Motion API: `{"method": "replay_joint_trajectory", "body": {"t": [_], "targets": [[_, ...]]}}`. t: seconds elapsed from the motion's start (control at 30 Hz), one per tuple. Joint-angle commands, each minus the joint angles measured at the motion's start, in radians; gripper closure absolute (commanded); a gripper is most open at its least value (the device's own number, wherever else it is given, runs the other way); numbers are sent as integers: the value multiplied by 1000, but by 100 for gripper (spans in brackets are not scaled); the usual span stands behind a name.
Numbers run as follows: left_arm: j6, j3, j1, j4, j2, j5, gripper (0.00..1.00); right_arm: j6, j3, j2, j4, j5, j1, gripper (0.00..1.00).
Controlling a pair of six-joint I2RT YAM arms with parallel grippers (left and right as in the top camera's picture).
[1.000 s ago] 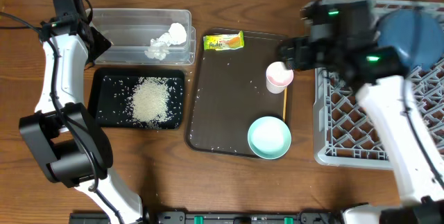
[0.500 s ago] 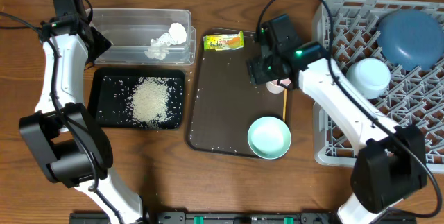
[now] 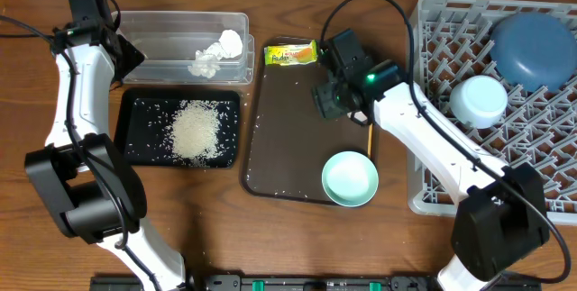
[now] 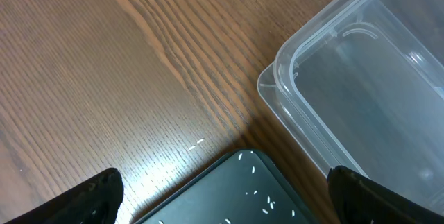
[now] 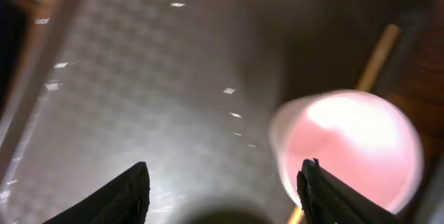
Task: Sort waste into correct bins and load items into the dishwasher rack
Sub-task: 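Reach the right gripper to the pink cup and grasp its rim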
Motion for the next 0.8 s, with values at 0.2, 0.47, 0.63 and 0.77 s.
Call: {"method": "replay_joint_trajectory", "body": {"t": [0.2, 0.47, 0.63, 0.77], "targets": [[-10, 0, 2, -2, 9, -6, 4, 43, 2, 25, 5, 85, -3, 36], [-10, 0, 2, -2, 9, -6, 4, 79, 2, 96, 37, 89, -4, 41], [-10, 0, 2, -2, 9, -6, 4, 80, 2, 98, 45, 104, -14, 56], [-10, 0, 2, -2, 9, -6, 4, 80, 2, 98, 45, 103, -15, 64]]}}
